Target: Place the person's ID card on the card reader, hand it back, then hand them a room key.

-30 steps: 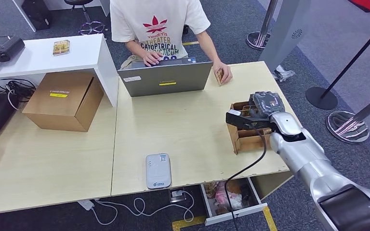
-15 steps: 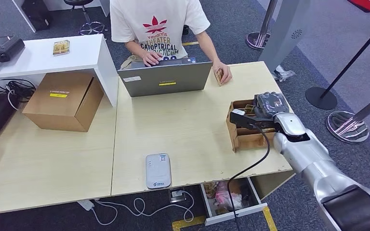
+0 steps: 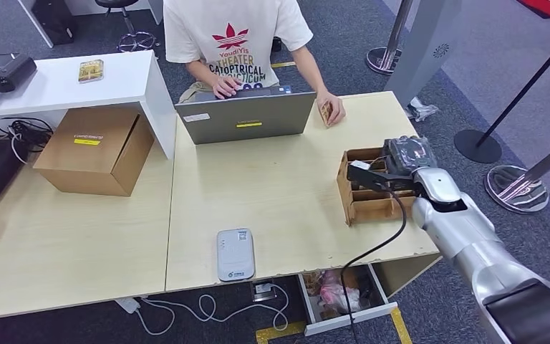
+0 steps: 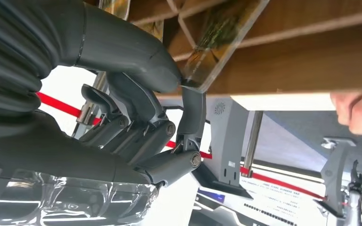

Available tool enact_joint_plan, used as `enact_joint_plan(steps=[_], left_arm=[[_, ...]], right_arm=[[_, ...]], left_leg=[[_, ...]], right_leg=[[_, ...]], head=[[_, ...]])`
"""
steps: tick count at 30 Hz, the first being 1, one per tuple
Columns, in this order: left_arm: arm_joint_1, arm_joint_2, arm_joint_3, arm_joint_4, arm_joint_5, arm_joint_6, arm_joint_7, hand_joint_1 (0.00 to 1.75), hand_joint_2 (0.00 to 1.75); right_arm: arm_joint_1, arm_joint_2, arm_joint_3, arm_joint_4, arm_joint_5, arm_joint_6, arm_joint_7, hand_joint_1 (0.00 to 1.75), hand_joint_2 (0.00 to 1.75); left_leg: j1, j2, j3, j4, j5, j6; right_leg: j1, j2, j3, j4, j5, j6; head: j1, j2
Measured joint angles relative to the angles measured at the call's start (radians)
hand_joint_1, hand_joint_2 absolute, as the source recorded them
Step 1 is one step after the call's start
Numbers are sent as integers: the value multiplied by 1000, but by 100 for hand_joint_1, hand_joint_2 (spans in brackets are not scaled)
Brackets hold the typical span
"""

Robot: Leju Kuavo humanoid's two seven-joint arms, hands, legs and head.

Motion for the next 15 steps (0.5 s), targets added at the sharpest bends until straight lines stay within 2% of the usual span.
enact_joint_plan(steps=[15], left_arm=[[-6,-8,0,0,3,-5,-7,0,0]], right_arm=[[-126,33,-2,-83,22,40,0,174,175]], left_leg=[[0,0,0,0,0,0]], right_leg=[[0,0,0,0,0,0]], head=[[0,0]])
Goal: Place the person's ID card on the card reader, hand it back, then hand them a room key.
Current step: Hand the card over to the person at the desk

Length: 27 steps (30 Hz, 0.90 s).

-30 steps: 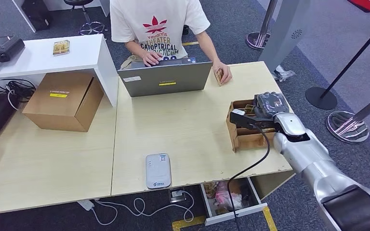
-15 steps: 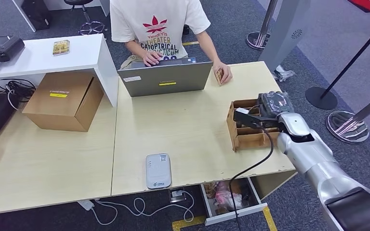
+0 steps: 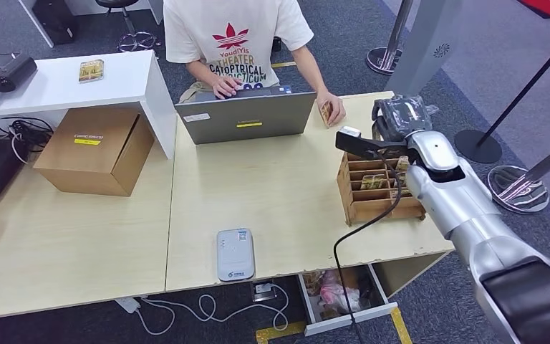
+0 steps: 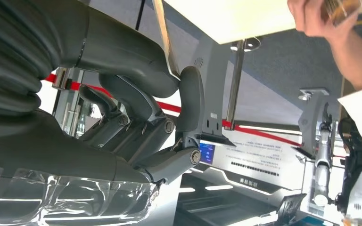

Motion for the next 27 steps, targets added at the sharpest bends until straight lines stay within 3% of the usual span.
enact_joint_plan(steps=[18,27], left_arm=[[-2,-6,0,0,-9,-5,1,0,0],[-7,-7,-2,0,-22,-8,1,0,0]], right_arm=[[-85,37,-6,-12,-1,0,12,175,175],[-177,105,-9,28,7,2,42,175,175]], left_leg=[[0,0,0,0,0,0],[0,0,0,0,0,0]], right_leg=[[0,0,0,0,0,0],[0,0,0,0,0,0]], head=[[0,0],[0,0]])
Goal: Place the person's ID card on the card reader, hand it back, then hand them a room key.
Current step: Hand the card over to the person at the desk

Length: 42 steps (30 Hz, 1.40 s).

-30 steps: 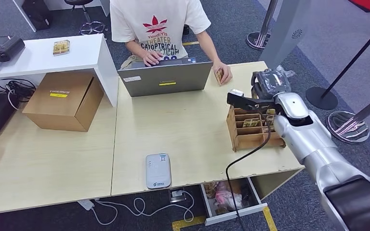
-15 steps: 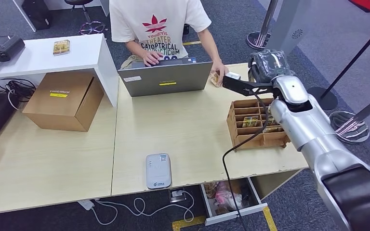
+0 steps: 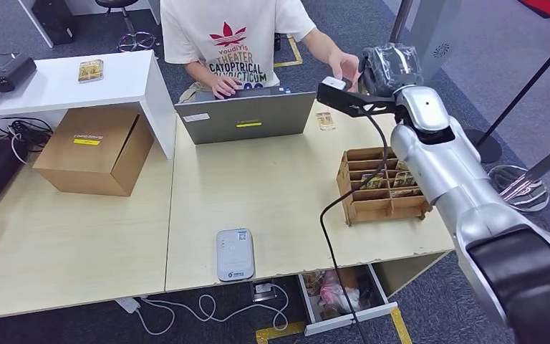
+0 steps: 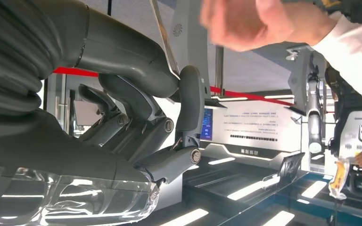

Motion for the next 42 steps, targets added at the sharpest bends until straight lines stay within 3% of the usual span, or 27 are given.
enact_joint_plan(steps=[9,22,24,28,29,42], left_arm=[[-4,0,-1,0,-2,4,3,0,0],[-5,0,-1,0,-1,6,13,0,0],[-5,0,-1,0,-1,6,15,0,0],[-5,0,-1,0,1,8,17,0,0],[-5,0,-1,0,1,9,17,0,0],[-5,0,-1,0,11,13,18,0,0]], right_arm=[[-89,75,0,88,14,10,32,175,175],[-116,131,-18,169,16,9,62,175,175],[-116,134,-19,176,16,9,63,159,175],[-115,138,-20,187,18,9,64,7,175],[-115,139,-20,189,18,9,64,0,175],[-105,150,-35,194,19,-46,22,0,175]], left_leg=[[0,0,0,0,0,0],[0,0,0,0,0,0],[0,0,0,0,0,0],[0,0,0,0,0,0],[0,0,0,0,0,0],[0,0,0,0,0,0]], right_leg=[[0,0,0,0,0,0],[0,0,0,0,0,0],[0,0,0,0,0,0],[0,0,0,0,0,0],[0,0,0,0,0,0],[0,0,0,0,0,0]], head=[[0,0],[0,0],[0,0],[0,0],[0,0],[0,0]])
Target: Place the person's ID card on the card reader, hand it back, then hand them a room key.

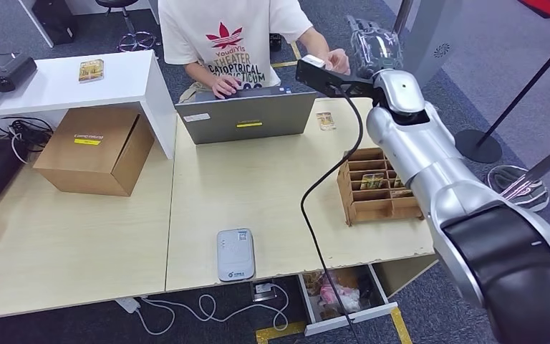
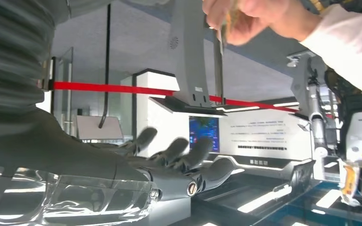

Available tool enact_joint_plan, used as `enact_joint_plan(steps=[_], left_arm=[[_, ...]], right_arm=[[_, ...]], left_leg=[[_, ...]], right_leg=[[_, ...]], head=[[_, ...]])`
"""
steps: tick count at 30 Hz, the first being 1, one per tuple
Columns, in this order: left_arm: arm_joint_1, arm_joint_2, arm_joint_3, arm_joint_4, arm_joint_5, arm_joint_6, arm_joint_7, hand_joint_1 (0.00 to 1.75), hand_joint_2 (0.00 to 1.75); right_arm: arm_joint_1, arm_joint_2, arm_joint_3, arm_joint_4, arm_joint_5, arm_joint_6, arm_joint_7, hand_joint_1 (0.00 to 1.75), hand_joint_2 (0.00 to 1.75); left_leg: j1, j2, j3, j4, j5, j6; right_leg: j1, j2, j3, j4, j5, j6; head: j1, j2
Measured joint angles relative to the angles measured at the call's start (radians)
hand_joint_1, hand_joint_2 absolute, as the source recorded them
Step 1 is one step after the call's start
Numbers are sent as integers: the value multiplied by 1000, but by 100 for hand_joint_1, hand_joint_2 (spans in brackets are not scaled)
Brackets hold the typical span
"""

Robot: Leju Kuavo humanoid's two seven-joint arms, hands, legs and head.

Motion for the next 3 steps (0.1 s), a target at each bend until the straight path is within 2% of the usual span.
enact_joint_plan(steps=[3], left_arm=[[0,0,0,0,3,0,0,0,0]], right_arm=[[15,0,-16,-10,-25,-23,-35,0,175]], left_leg=[[0,0,0,0,0,0]], right_leg=[[0,0,0,0,0,0]], head=[[0,0]])
